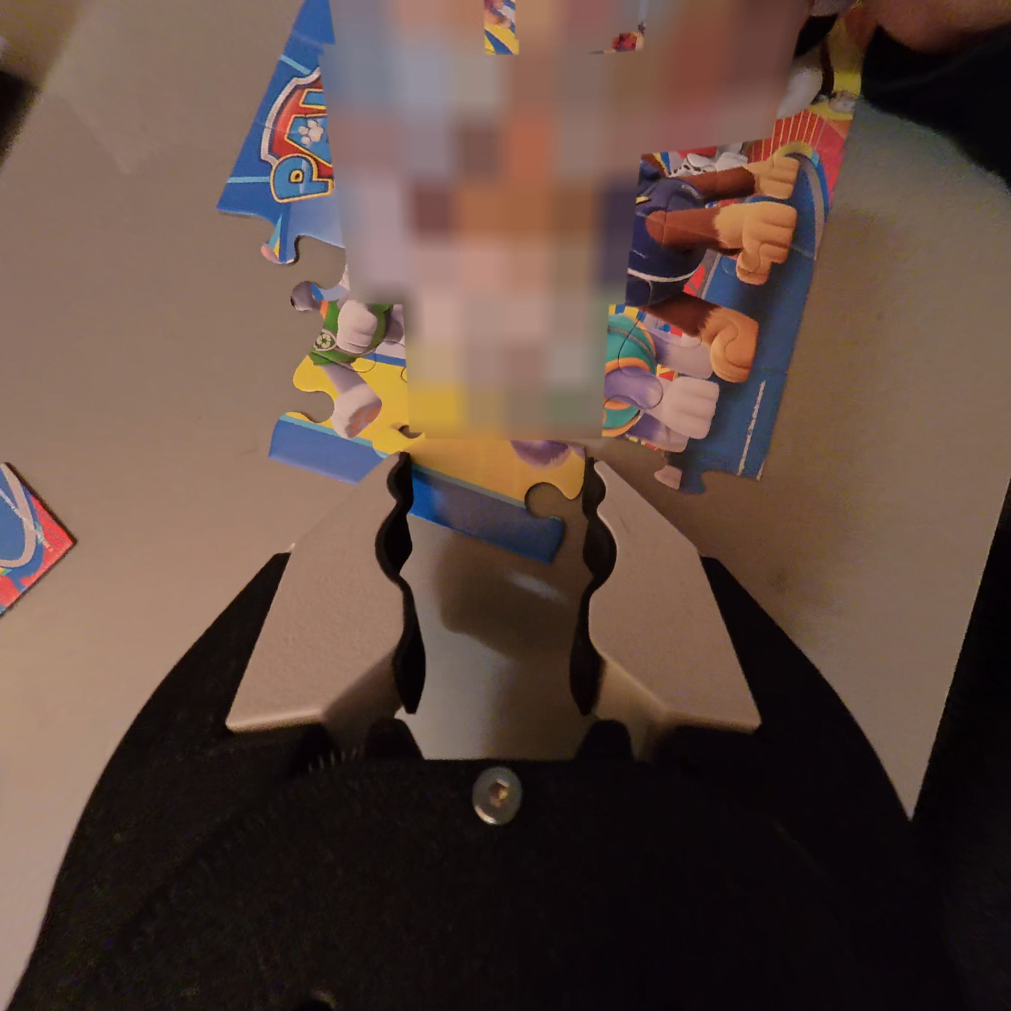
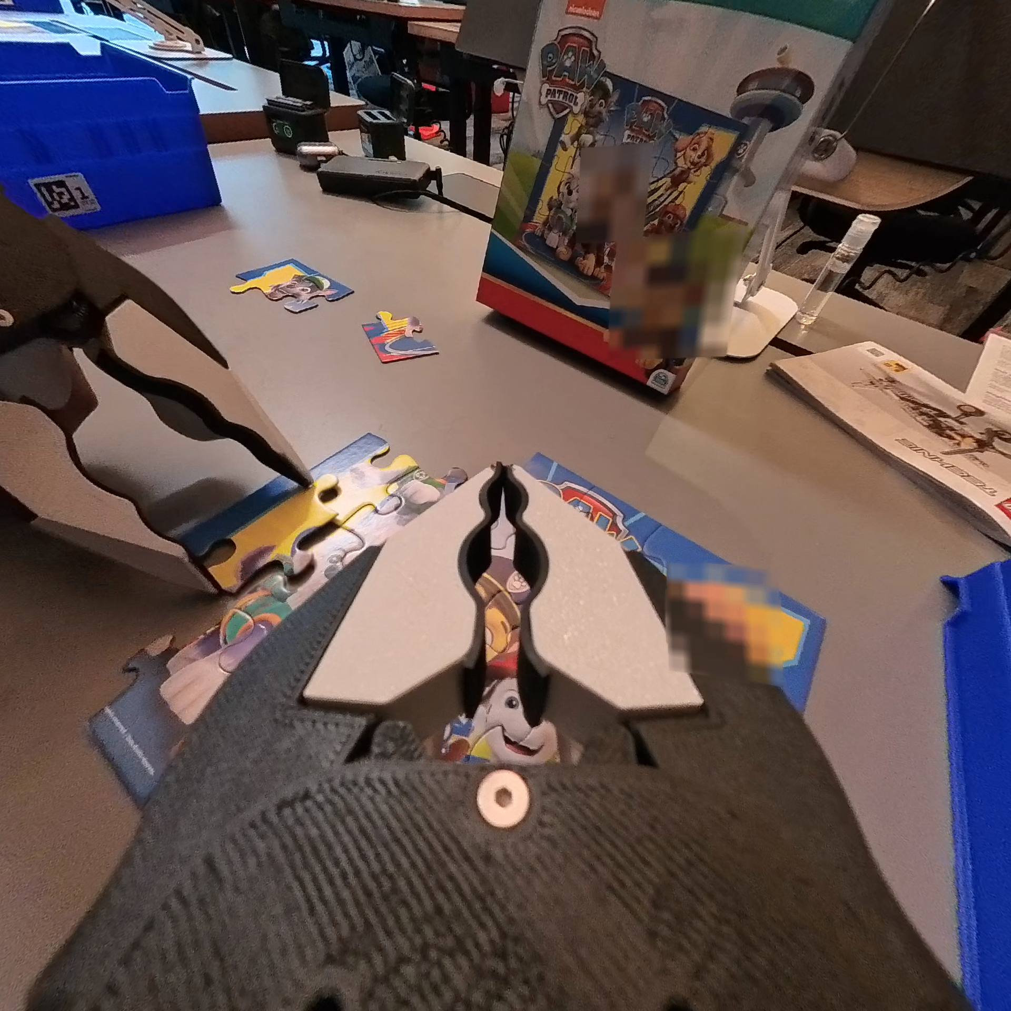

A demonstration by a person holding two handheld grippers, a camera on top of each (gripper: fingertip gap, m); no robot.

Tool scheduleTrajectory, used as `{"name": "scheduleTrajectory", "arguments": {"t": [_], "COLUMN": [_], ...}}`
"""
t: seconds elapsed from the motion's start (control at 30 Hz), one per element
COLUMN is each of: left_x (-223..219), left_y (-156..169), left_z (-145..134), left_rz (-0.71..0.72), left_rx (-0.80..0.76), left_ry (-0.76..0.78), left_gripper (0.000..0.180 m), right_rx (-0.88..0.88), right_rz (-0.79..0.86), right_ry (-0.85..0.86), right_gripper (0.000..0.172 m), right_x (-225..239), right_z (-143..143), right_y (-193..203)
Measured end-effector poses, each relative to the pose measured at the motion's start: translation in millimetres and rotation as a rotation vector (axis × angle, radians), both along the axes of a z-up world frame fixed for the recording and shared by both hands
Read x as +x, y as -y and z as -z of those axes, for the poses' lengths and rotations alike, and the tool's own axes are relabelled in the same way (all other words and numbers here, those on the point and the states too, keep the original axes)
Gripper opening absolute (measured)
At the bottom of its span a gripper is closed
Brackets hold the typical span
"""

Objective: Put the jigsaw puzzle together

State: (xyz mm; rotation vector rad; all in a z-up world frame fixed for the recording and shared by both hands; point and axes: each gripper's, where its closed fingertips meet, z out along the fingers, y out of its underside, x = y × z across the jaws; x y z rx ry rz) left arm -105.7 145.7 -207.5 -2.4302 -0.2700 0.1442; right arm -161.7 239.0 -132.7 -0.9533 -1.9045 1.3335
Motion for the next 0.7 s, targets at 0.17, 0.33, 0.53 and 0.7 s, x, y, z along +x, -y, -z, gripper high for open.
{"name": "scheduleTrajectory", "arguments": {"t": [0.17,0.33,0.53,0.7], "left_x": [3.5,5.4,5.1,4.9], "left_y": [-2.4,-3.5,-4.8,-4.4], "left_z": [2.4,1.8,1.4,2.1], "left_rz": [-0.023,-0.023,-0.027,-0.023], "left_rx": [-0.006,0.007,0.008,-0.007], "left_ry": [0.027,0.071,0.085,0.071], "left_gripper": [0.06,0.06,0.06,0.06], "right_rx": [0.013,0.047,0.199,0.246], "right_rz": [-0.014,-0.147,-0.292,-0.414], "right_ry": [0.016,0.123,0.181,0.208], "right_gripper": [0.0,0.0,0.0,0.0], "right_x": [0.7,10.9,28.7,45.7], "right_z": [4.1,25.4,48.1,56.8], "right_y": [3.7,27.4,56.3,72.2]}}
